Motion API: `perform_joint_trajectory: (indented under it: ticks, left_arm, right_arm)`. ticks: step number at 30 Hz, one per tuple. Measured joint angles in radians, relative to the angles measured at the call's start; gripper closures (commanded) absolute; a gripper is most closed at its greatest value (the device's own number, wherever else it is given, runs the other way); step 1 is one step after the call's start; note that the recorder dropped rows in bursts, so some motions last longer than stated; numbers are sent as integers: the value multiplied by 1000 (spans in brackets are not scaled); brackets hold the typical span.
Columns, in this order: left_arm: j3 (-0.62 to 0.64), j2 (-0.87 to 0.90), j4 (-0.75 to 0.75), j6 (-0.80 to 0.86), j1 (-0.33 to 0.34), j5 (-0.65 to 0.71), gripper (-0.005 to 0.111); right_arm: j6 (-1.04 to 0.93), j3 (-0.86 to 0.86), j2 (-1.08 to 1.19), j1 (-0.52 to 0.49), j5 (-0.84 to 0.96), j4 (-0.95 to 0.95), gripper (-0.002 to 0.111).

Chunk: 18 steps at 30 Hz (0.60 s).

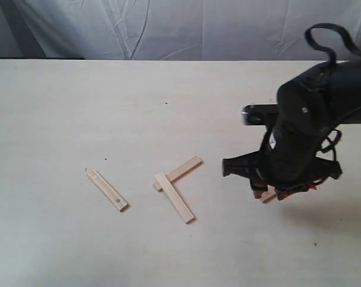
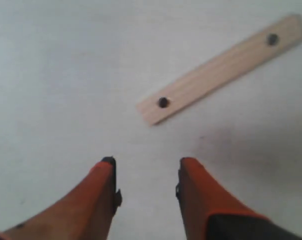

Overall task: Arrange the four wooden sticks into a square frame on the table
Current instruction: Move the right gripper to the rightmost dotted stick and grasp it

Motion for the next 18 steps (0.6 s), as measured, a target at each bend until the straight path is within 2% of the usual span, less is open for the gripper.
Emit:
perform_joint_trajectory:
  ticks: [3, 5, 9, 18]
  left_arm:
    - [0, 0, 0, 0, 0, 0, 107]
    - [0, 0, 0, 0, 0, 0, 107]
    - [0, 0, 0, 0, 0, 0, 107]
    - [0, 0, 0, 0, 0, 0, 107]
  right_arm:
    - [107, 39, -15, -108, -30, 20, 68]
    - [211, 45, -15, -124, -71, 25, 64]
    - [354, 45, 0, -128, -139, 21, 51]
    - [633, 45, 85, -128, -184, -169, 50]
